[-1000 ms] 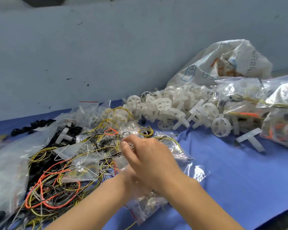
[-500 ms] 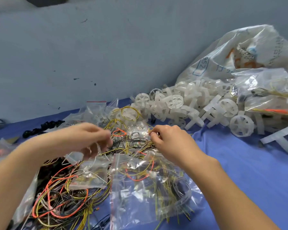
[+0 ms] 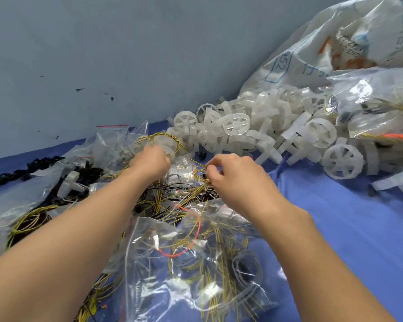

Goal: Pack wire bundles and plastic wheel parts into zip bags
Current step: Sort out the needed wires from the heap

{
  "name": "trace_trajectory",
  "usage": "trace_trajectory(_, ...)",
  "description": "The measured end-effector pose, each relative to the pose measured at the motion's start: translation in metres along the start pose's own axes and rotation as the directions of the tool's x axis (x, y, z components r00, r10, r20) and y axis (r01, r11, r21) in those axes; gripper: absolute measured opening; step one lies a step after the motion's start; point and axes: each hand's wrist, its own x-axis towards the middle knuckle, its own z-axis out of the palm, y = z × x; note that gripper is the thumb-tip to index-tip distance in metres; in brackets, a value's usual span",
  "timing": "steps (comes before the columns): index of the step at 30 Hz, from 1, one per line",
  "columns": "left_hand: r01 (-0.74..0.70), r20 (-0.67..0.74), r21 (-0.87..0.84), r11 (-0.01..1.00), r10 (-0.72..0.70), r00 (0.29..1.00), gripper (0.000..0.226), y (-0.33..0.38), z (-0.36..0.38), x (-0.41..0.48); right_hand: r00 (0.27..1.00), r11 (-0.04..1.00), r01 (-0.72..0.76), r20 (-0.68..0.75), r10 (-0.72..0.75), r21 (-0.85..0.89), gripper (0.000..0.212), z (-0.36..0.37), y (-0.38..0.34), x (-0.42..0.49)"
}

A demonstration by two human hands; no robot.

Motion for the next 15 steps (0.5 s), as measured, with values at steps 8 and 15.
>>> trace_trajectory(8, 0.044, -0.020, 0.068, 0.997, -0.043, 0.999, 0.033, -0.003, 0.005, 0.004, 0.999, 0.999, -0.024, -0.047, 0.026, 0.040, 0.029, -0.003, 0.004, 0.003)
trace_trajectory(15, -0.151, -0.068, 0.036, 0.988, 0.153, 0.986, 0.021, -0.062, -0.024, -0.027, 0.996, 0.997, 0.080, -0.033, -0.080, 0.010, 0.030, 0.009, -0.026, -0.004)
